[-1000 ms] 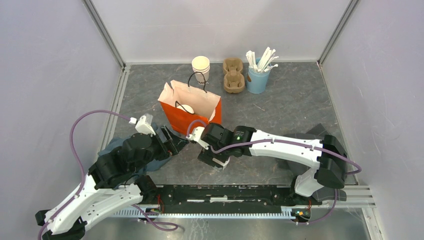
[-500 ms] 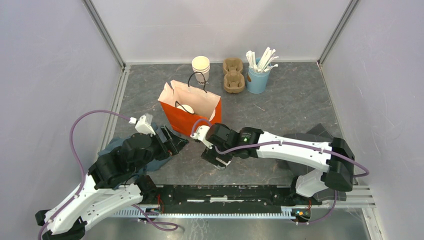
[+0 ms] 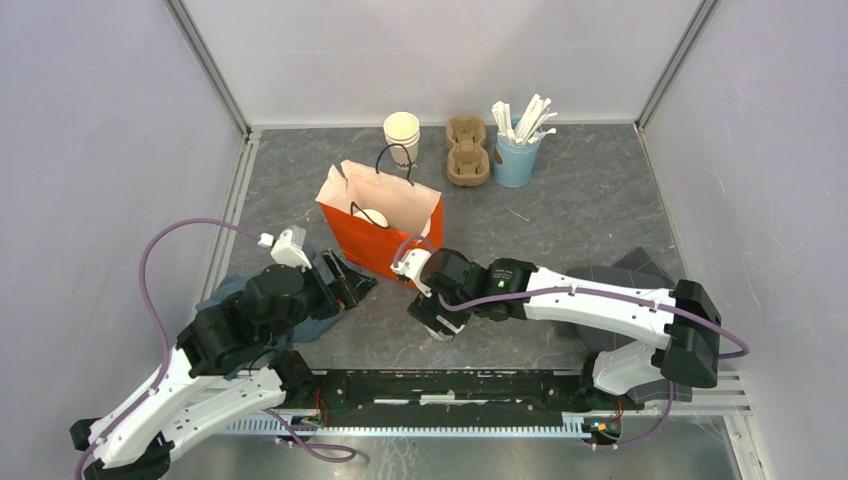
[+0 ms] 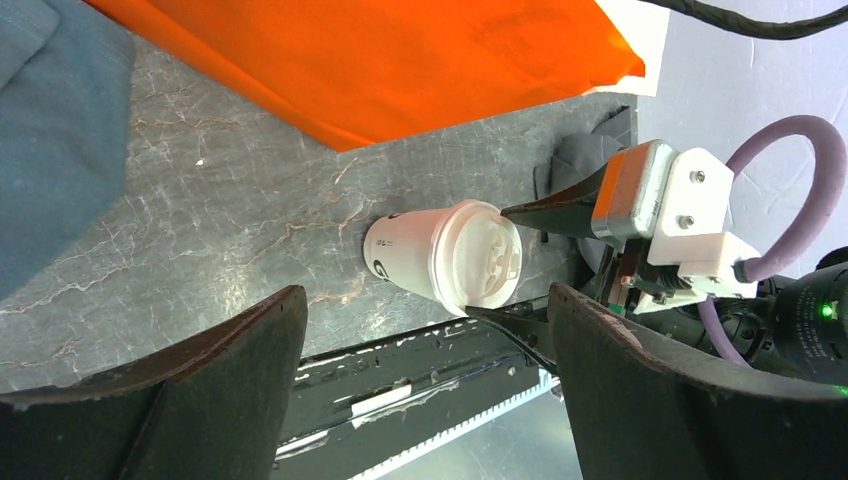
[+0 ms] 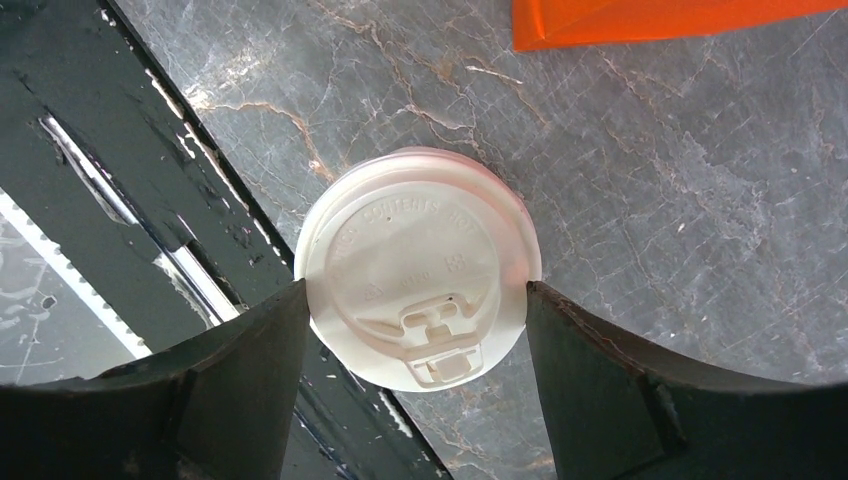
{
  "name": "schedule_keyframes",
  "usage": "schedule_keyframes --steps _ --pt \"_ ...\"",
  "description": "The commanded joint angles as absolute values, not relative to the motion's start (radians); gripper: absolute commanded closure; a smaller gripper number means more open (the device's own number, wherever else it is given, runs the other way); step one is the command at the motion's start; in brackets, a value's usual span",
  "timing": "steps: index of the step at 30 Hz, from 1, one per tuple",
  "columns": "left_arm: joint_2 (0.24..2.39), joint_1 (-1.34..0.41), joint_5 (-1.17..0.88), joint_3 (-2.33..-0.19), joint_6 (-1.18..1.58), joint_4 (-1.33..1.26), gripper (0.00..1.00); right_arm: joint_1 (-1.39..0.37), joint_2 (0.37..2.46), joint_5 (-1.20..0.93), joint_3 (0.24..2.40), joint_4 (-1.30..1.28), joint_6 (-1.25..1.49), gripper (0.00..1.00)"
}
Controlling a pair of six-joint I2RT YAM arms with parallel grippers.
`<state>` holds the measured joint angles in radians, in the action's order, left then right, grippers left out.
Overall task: Pack the takeout coffee
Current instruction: Pick up the coffee cup from the center of the board.
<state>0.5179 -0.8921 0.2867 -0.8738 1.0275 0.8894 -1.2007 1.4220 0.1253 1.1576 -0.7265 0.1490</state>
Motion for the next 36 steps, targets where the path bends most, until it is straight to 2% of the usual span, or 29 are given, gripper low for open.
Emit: schedule_keyframes --steps 1,17,30,36 --pt "0.530 -0.890 0.300 -0.930 0.989 0.898 0.05 -1.187 1.374 0.136 1.139 -0.691 0.222 0.20" --pt "0.597 -0.890 0.250 -1.111 0.967 1.042 0.06 -1.069 1.124 0.204 1.041 -0.757 0.337 0.22" --pt "0.787 -0.890 0.303 -1.435 0.881 1.167 0.08 -0.976 1.120 0.207 1.028 -0.787 0.339 0.24" --pt "1.017 -0.890 0.453 -1.742 0.768 1.332 0.09 -0.960 1.116 0.234 1.053 -0.818 0.306 0.24"
